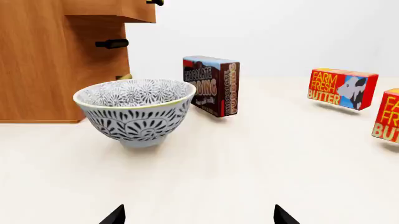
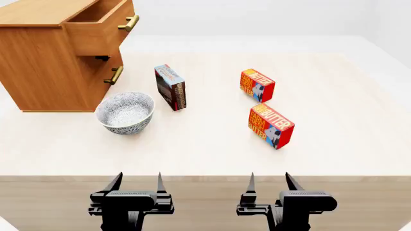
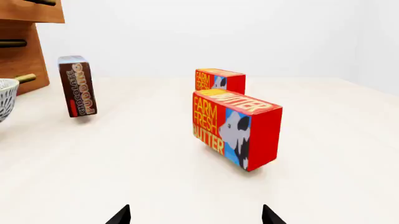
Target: Put the butter at the front in the top drawer of the cabinet and close it.
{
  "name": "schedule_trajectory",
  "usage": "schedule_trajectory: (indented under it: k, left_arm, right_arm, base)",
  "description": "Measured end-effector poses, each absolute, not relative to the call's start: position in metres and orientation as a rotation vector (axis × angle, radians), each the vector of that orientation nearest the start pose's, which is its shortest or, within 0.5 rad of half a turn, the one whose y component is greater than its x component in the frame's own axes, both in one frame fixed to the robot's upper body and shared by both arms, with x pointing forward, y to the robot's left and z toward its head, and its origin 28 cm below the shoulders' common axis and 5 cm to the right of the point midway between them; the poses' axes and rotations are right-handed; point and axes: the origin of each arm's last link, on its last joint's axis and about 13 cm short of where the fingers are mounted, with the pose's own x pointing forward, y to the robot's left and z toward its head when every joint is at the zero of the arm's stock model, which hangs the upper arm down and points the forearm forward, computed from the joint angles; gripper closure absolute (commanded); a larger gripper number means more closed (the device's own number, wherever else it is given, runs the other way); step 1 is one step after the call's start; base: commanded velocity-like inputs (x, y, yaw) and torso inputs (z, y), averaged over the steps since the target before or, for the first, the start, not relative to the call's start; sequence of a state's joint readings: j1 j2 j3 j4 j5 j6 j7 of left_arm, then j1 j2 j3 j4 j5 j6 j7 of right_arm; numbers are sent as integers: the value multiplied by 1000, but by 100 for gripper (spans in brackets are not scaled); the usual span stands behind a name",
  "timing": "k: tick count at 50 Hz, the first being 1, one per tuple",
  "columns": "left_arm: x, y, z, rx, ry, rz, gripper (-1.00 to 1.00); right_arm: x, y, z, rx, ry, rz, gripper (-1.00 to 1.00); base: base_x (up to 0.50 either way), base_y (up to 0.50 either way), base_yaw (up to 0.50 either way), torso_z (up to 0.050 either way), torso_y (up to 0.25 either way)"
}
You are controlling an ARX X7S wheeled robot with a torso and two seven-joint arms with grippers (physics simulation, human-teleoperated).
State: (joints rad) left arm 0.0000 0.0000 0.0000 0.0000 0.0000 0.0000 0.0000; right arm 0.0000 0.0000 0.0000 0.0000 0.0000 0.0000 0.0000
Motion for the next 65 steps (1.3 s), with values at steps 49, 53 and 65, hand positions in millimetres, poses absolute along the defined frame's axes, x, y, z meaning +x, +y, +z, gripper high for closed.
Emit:
schedule_trajectory:
  k: [49, 53, 65]
  left_arm:
    - [388, 239, 394, 101, -126, 37, -100]
    - [389, 240, 415, 103, -139, 34, -100]
    - [380, 240, 432, 106, -168, 15, -100]
  right_arm:
    - [323, -130, 363, -136, -108, 26, -100]
    - [323, -131, 381, -108, -128, 29, -100]
    - [315, -130, 405, -45, -192, 65, -100]
  base:
    - [0, 0, 0, 0, 0]
    - [330, 0, 0, 0, 0]
    - [500, 0, 0, 0, 0]
